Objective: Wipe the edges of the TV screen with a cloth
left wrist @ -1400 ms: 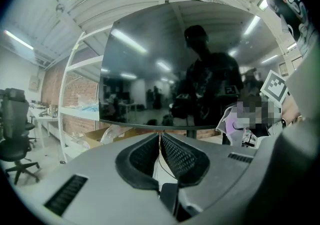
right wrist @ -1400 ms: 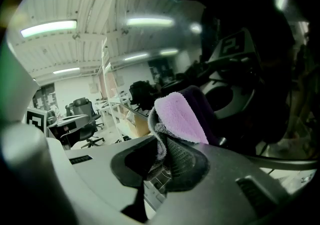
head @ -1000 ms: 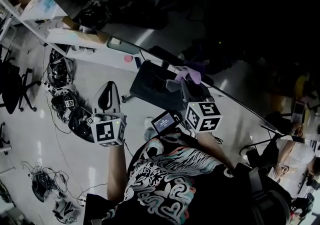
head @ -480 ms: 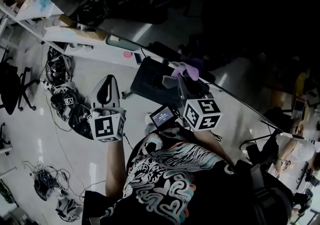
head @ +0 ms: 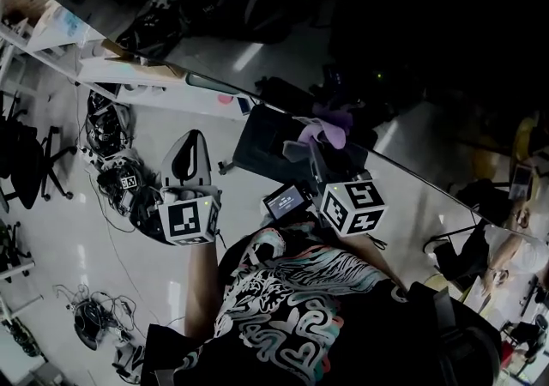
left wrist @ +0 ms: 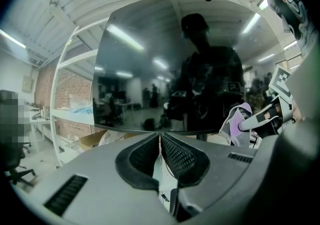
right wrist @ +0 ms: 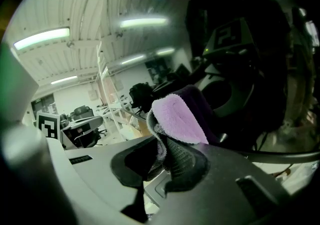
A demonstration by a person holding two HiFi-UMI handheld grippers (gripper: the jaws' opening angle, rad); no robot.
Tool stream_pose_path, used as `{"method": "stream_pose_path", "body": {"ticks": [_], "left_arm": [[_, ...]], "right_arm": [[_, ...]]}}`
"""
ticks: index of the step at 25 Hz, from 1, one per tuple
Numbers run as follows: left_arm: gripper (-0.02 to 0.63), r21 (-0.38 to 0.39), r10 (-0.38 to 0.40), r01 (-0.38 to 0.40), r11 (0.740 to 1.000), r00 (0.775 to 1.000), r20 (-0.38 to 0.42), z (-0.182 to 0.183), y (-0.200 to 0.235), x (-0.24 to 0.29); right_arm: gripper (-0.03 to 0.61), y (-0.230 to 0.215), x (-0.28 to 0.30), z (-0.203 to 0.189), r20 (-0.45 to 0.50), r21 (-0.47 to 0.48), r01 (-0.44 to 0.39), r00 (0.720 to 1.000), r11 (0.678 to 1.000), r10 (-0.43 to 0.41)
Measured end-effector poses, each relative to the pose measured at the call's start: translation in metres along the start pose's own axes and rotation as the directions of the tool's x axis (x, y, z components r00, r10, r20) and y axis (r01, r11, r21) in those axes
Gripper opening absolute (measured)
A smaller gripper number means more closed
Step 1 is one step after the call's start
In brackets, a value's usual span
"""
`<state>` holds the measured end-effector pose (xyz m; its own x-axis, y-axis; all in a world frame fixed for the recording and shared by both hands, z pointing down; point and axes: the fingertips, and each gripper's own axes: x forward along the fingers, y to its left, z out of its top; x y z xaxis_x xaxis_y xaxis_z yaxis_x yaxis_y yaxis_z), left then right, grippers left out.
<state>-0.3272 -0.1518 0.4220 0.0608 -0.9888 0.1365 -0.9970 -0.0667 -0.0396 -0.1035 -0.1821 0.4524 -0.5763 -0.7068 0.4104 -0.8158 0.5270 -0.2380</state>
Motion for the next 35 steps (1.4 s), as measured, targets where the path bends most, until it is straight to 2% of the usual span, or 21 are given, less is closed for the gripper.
{"method": "stream_pose_path", "body": {"ticks": [10,15,20,35], "left_arm": [[0.026,0.02,-0.027,0.027,0.999,1.0,0.015,0.005,-0.001,0.005],[0.026,0.021,-0.049,0.049,0.999,0.998,0.026,0.003,0.002,0.008],[0.026,0.012,-0.085,0.085,0.996,0.996,0.036,0.004,0.004,0.013],[0.026,0.006,-0.125,0.125,0.992,0.991,0.046,0.008,0.043,0.034]], "right_arm": [[0.069,0.0,0.005,-0.002,0.001,0.0,0.004,1.0,1.0,-0.004],[0.069,0.005,0.009,0.003,0.011,0.078,-0.012,1.0,0.997,0.011],[0.069,0.008,0.009,0.002,0.009,0.065,0.012,1.0,0.998,-0.012],[0.069,0.027,0.036,0.011,0.003,0.076,0.047,0.999,0.996,-0.048]]}}
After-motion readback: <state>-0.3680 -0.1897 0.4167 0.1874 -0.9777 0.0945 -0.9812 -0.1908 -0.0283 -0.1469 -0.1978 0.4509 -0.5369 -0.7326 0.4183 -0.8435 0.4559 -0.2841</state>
